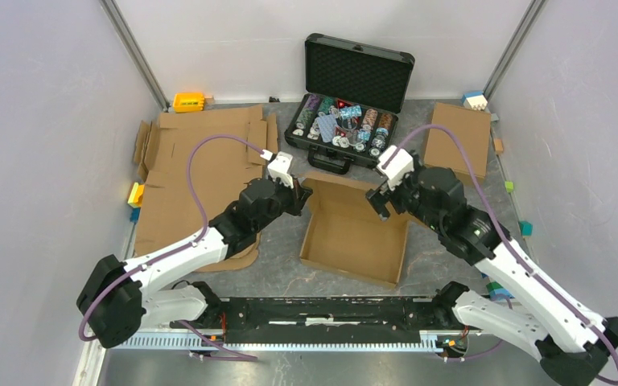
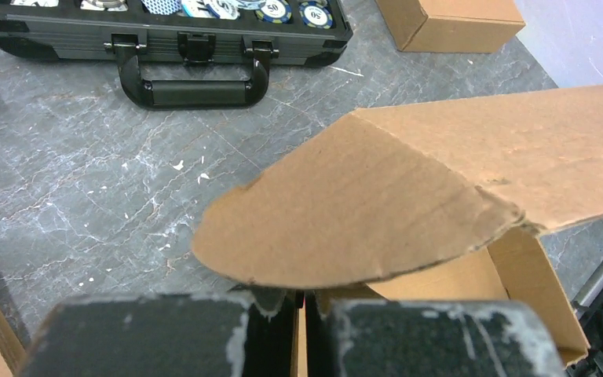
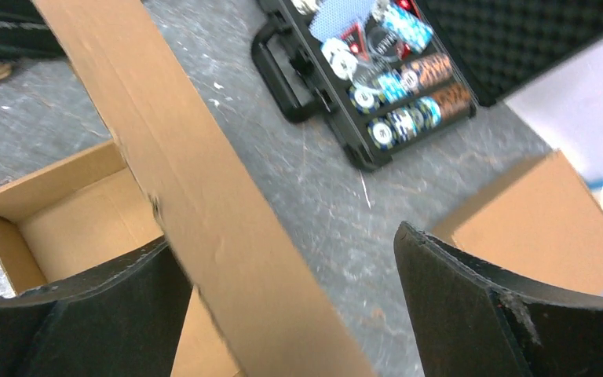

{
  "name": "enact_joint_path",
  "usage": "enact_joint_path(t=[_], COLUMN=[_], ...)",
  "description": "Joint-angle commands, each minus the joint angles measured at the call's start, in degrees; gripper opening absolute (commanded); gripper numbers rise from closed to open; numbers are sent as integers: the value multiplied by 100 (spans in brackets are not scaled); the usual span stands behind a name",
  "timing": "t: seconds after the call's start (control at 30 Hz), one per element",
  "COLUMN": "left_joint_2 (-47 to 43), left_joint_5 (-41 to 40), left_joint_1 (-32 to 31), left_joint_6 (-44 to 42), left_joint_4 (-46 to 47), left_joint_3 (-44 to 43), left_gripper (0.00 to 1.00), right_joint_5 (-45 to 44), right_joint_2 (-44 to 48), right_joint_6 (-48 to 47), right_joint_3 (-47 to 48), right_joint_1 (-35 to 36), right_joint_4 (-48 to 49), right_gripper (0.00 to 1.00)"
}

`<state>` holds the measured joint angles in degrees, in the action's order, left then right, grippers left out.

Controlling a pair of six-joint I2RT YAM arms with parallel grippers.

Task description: Fold the paper box

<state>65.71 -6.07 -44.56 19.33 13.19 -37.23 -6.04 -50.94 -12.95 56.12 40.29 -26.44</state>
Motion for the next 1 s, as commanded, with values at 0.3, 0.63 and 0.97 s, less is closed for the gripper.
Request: enact_joint_path(t=[0.3,0.63,0.97], left_joint_2=[-102,-86,-154], left_joint_5=[-253,-334,-384], left_joint_1=[-18,-14,-18], left_joint_6=[-415,-538,-580], left_joint_4=[-463,-563,-738], left_joint_3=[-294,-400,-511], left_gripper=[2,2,2], right_joint_5=[-1815,-1883,-1595], right_joint_2=[1429,833,759], right_joint_6=[900,1715,1989], right_joint_3=[-606,-95,-310], right_joint_1=[14,14,7], right_joint_4=[-200,-1627,-1246], right_gripper=[98,93,39])
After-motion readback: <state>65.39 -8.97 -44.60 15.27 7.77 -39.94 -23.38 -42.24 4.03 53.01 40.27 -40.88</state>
